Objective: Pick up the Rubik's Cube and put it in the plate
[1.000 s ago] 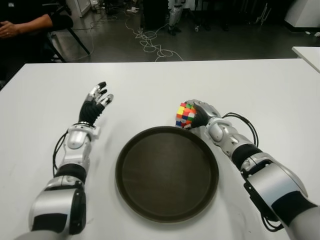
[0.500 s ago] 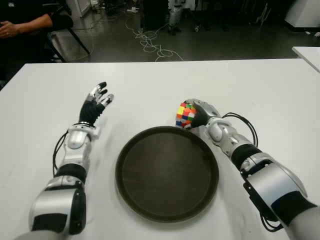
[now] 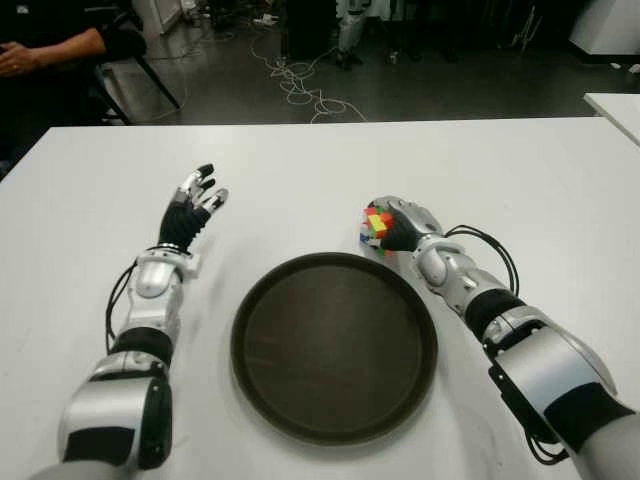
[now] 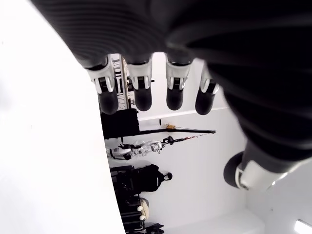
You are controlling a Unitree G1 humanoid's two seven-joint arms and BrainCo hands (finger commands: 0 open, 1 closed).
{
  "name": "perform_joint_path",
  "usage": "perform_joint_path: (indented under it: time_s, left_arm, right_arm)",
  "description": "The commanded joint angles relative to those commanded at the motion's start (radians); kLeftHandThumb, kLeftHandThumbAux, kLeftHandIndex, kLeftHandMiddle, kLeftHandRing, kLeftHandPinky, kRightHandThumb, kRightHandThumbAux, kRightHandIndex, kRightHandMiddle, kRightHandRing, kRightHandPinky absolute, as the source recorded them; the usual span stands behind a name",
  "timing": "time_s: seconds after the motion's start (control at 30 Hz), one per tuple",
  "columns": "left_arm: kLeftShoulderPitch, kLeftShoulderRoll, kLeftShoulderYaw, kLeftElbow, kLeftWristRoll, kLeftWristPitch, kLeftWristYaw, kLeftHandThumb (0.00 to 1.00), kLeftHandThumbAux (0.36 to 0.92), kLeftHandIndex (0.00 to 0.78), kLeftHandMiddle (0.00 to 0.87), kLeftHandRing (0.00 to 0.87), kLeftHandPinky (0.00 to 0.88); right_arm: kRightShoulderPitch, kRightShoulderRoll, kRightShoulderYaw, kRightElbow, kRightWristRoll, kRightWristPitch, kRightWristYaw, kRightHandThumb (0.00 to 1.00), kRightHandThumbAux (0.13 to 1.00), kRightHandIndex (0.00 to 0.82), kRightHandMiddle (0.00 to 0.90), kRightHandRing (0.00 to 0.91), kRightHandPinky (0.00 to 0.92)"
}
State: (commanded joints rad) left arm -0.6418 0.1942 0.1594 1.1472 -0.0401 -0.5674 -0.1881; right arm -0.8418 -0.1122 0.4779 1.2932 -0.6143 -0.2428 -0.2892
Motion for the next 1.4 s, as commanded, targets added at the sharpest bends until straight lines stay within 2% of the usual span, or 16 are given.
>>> perform_joint_path:
  time_s: [0.2,0.7,1.1,1.4]
  left_arm:
    - [-0.001,0.001,-0.002,0.003,0.001,-0.003,-0.001,0.000,0.586,0.000,0.006,0.000,0.000]
    - [0.000,0.000,0.000,0.004,-0.006,-0.008,-0.011,0.000,0.574,0.000,0.009,0.000,0.000]
    - [0.001,-0.005,0.003,-0.001,-0.008,-0.013,-0.004,0.000,0.605,0.000,0.020,0.000,0.000]
    - [-0.001,-0.001,-0.002,0.003,-0.002,-0.002,-0.005,0.000,0.577,0.000,0.008,0.000,0.000]
  right_arm:
    - [-0.002,-0.001,0.003,0.002,-0.009,0.008,-0.004,0.690,0.735,0.424,0.616,0.620,0.626]
    - [-0.006,-0.005,0.009,0.001,-0.024,0.019,-0.007,0.690,0.736,0.423,0.604,0.606,0.605]
    - [-0.004,-0.007,-0.002,0.002,-0.014,0.010,-0.014,0.690,0.735,0.423,0.595,0.597,0.602]
    - [-0.006,-0.008,0.001,0.000,-0.018,0.012,-0.010,0.690,0.735,0.423,0.592,0.591,0.589]
